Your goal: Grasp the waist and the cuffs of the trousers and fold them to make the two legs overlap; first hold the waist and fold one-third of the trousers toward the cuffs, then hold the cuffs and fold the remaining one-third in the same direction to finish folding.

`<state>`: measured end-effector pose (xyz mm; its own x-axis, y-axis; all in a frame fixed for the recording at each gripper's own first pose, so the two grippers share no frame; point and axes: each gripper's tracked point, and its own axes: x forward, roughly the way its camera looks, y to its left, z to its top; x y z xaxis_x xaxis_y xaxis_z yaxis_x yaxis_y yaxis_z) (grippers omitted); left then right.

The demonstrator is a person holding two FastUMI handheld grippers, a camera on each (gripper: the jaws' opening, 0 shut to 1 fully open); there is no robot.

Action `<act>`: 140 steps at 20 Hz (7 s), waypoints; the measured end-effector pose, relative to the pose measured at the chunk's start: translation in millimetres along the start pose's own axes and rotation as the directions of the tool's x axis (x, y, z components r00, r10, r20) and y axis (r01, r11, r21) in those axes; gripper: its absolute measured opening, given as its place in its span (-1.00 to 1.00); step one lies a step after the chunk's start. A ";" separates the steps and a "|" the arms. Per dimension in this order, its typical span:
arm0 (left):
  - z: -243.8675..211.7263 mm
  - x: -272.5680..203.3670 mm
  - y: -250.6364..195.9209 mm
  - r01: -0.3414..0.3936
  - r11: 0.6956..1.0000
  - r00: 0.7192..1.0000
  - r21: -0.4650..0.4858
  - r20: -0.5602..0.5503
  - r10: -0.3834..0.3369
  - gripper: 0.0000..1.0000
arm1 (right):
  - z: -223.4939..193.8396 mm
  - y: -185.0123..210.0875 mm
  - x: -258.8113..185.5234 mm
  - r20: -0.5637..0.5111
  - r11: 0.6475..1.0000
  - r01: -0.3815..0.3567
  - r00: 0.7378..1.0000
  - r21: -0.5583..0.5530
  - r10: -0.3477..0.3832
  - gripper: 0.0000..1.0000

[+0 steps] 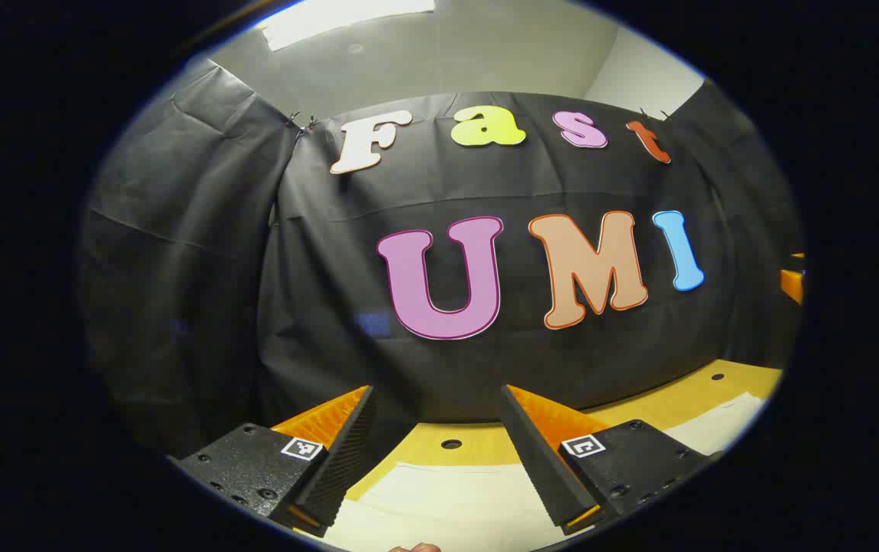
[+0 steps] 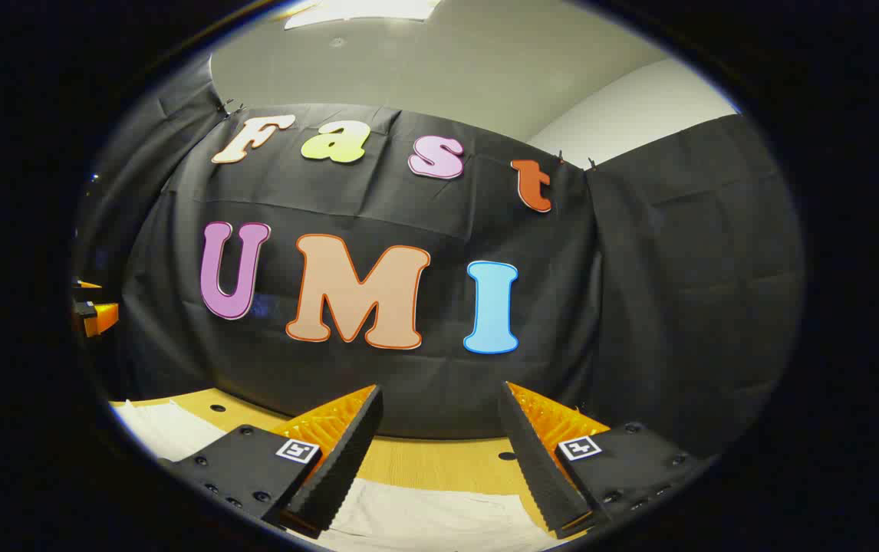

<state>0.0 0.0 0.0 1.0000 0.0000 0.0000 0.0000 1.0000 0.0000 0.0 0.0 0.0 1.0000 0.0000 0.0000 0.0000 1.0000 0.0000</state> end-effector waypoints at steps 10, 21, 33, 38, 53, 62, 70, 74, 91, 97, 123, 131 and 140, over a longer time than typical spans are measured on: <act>-0.6 -5.7 -5.5 -0.006 1.000 1.000 0.003 -0.002 0.006 0.93 | -3.5 -5.2 5.9 -0.010 1.000 -0.016 1.000 0.002 0.016 0.94; -16.3 -19.3 15.0 0.049 0.985 0.998 0.167 -0.035 -0.043 0.93 | -14.2 3.1 5.3 -0.026 0.999 -0.037 0.999 -0.003 0.037 0.94; -120.4 -61.5 35.6 0.309 0.805 0.938 0.507 -0.300 -0.171 0.92 | -34.9 26.5 1.5 -0.054 0.996 -0.085 0.995 -0.015 0.084 0.94; -168.2 -84.0 41.1 0.446 0.693 0.876 0.566 -0.434 -0.210 0.93 | -44.7 28.3 -0.7 -0.076 0.996 -0.089 0.993 -0.012 0.088 0.94; -308.8 -194.2 91.4 0.849 0.234 0.514 0.474 -0.844 -0.153 0.94 | -66.5 32.1 -3.1 -0.118 0.992 -0.114 0.987 -0.056 0.106 0.94; -328.8 -174.6 94.4 0.877 0.142 0.475 0.458 -0.871 -0.126 0.85 | -75.3 12.6 -6.6 -0.136 0.991 -0.086 0.988 -0.100 0.072 0.94; -345.5 -165.9 91.9 0.893 0.127 0.446 0.433 -0.890 -0.101 -0.06 | -90.4 3.0 -11.4 -0.173 0.981 -0.101 0.982 -0.164 0.072 0.94; -349.8 -171.0 90.8 0.895 0.116 0.442 0.431 -0.893 -0.090 -0.94 | -107.4 -2.5 -21.8 -0.213 0.960 -0.148 0.972 -0.240 0.096 0.95; -353.7 -171.3 89.9 0.863 0.109 0.502 0.494 -0.863 -0.064 -1.00 | -239.9 -51.6 -120.4 -0.571 0.574 -0.586 0.787 -0.572 0.234 0.95; -354.6 -170.8 90.5 0.856 0.104 0.513 0.506 -0.856 -0.059 -1.00 | -284.4 -86.1 -155.7 -0.705 0.435 -0.702 0.683 -0.563 0.191 0.95; -355.6 -170.6 90.9 0.847 0.100 0.527 0.522 -0.849 -0.033 -1.00 | -363.4 -116.9 -152.0 -0.802 0.177 -0.798 0.594 -0.576 0.068 -0.51; -337.8 -161.9 93.0 0.834 0.200 0.523 0.514 -0.852 0.009 -1.00 | -336.1 -119.5 -135.5 -0.768 0.236 -0.762 0.634 -0.603 0.086 -0.87; -277.5 -93.9 95.6 0.699 0.300 0.650 0.649 -0.752 0.111 -1.00 | -284.0 -116.7 -76.7 -0.672 0.345 -0.672 0.727 -0.655 0.142 -0.87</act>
<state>-93.9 95.6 -277.5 0.6500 0.1105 -0.7518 0.6992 0.3004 0.6487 -76.7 -116.7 -284.0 0.7272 0.1416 -0.6716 -0.6722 0.3445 -0.6553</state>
